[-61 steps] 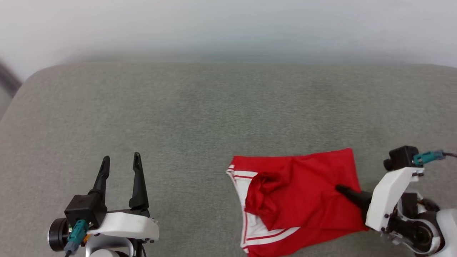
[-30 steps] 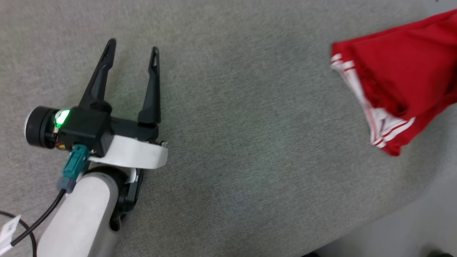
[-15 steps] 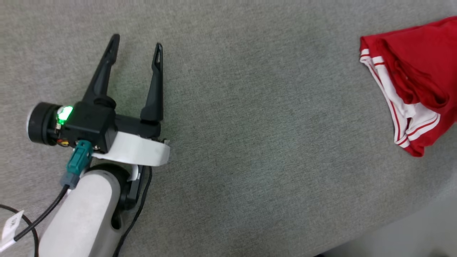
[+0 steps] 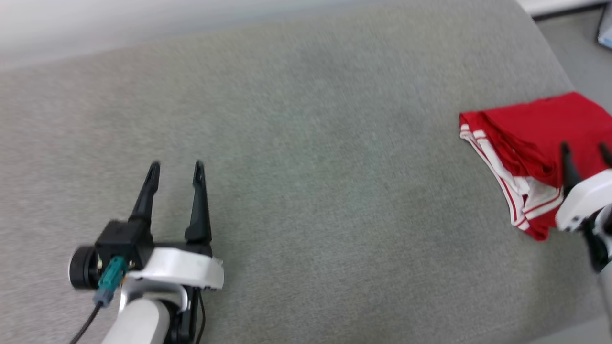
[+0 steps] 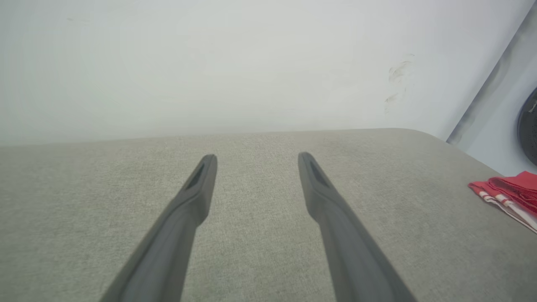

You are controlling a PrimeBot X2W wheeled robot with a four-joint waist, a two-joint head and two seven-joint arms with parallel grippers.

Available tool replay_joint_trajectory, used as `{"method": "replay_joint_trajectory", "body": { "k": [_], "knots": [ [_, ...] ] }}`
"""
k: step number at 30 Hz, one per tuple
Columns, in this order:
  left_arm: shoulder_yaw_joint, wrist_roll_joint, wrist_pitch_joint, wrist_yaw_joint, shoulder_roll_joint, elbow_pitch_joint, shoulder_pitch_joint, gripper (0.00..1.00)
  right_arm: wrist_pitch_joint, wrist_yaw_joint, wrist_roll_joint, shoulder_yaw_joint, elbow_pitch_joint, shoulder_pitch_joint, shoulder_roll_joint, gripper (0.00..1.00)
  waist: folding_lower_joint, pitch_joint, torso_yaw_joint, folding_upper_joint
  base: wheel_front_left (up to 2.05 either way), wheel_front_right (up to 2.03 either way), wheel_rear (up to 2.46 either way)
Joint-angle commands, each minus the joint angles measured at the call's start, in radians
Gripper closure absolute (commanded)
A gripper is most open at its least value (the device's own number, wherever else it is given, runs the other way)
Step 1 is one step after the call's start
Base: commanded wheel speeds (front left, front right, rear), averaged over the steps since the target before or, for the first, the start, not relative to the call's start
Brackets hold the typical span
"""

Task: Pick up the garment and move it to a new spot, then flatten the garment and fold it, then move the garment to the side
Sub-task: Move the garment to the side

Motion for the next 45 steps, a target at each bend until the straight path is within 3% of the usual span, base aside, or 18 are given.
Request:
{"method": "replay_joint_trajectory", "body": {
  "k": [1, 16, 31, 37, 45],
  "knots": [
    [0.006, -0.008, -0.008, 0.006, -0.005, 0.005, 0.028, 0.00, -0.008, -0.001, 0.016, 0.012, -0.027, 0.038, 0.011, 0.00, 0.0000, -0.069, 0.045, 0.0000, 0.00, 0.00, 0.00],
    [0.042, -0.051, -0.048, 0.016, -0.016, 0.063, 0.160, 0.00, 0.045, -0.001, 0.116, 0.130, -0.522, 0.372, 0.130, 0.00, 0.0000, -0.202, 0.197, 0.0000, 0.00, 0.00, 0.00],
    [0.041, -0.070, -0.057, -0.011, -0.005, 0.127, 0.232, 0.00, 0.207, -0.001, 0.014, 0.033, -1.010, 0.682, 0.226, 0.00, 0.0000, -0.319, 0.223, 0.0000, 0.00, 0.00, 0.00],
    [0.060, -0.081, -0.059, -0.029, 0.005, 0.137, 0.244, 0.00, 0.262, -0.001, -0.007, 0.011, -1.117, 0.749, 0.251, 0.00, 0.0000, -0.332, 0.236, 0.0000, 0.00, 0.00, 0.00],
    [0.068, -0.076, -0.062, -0.038, 0.002, 0.139, 0.243, 0.00, 0.290, -0.001, -0.013, 0.003, -1.170, 0.773, 0.262, 0.00, 0.0000, -0.330, 0.234, 0.0000, 0.00, 0.00, 0.00]
  ]
}}
